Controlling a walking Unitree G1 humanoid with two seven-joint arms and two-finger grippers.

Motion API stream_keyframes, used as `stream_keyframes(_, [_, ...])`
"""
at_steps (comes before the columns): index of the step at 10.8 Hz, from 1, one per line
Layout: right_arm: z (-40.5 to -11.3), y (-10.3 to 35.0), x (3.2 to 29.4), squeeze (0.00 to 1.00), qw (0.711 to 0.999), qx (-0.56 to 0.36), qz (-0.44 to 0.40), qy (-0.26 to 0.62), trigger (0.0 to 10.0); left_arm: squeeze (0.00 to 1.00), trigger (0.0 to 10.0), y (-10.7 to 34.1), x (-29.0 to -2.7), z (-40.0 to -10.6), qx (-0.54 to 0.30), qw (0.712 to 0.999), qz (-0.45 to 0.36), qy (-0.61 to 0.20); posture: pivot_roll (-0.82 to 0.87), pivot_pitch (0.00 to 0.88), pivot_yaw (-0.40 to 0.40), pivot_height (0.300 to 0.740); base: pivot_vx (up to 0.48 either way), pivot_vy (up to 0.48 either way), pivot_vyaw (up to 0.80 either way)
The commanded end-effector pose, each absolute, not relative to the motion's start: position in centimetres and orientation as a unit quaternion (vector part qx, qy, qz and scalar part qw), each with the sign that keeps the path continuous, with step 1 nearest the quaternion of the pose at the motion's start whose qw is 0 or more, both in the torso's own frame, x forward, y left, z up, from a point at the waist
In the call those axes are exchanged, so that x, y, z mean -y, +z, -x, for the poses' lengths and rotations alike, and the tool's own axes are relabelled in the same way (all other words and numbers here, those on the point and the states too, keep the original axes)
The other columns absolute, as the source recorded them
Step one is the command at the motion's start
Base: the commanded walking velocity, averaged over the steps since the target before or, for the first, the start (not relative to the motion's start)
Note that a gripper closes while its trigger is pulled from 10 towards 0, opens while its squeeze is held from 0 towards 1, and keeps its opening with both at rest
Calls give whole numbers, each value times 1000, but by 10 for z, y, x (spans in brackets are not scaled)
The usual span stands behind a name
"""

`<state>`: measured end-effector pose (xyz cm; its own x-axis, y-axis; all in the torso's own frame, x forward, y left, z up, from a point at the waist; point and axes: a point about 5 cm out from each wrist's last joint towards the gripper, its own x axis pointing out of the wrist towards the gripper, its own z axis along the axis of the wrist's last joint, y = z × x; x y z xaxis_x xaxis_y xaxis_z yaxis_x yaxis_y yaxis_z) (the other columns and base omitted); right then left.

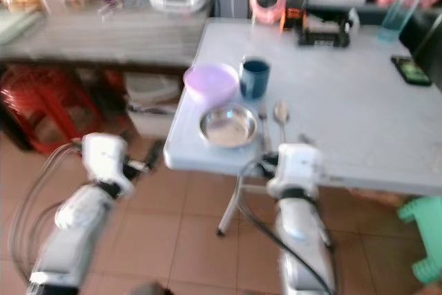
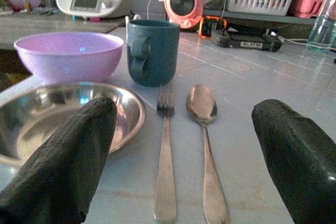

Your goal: Setting the table

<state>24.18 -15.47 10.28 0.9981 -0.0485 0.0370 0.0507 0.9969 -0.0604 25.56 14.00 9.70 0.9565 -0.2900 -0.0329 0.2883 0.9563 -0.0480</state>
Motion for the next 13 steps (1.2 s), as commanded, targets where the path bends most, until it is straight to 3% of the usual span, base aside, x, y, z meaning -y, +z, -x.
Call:
stream_keyframes(1, [-240,104,165,0,998,21,38,-41,10000,0,10000,99,-130,-256,-14,986,24,-161,-13,0,19,740,307,0,0])
stream_keyframes(6, [-239,103,167,0,998,17,22,-49,10000,0,10000,98,-130,-255,-18,987,28,-160,-13,0,17,740,292,0,0])
stream_keyframes(13, [-249,105,160,0,999,-13,-24,18,10000,0,10000,98,-137,-253,-23,990,21,-135,7,0,8,740,0,0,0])
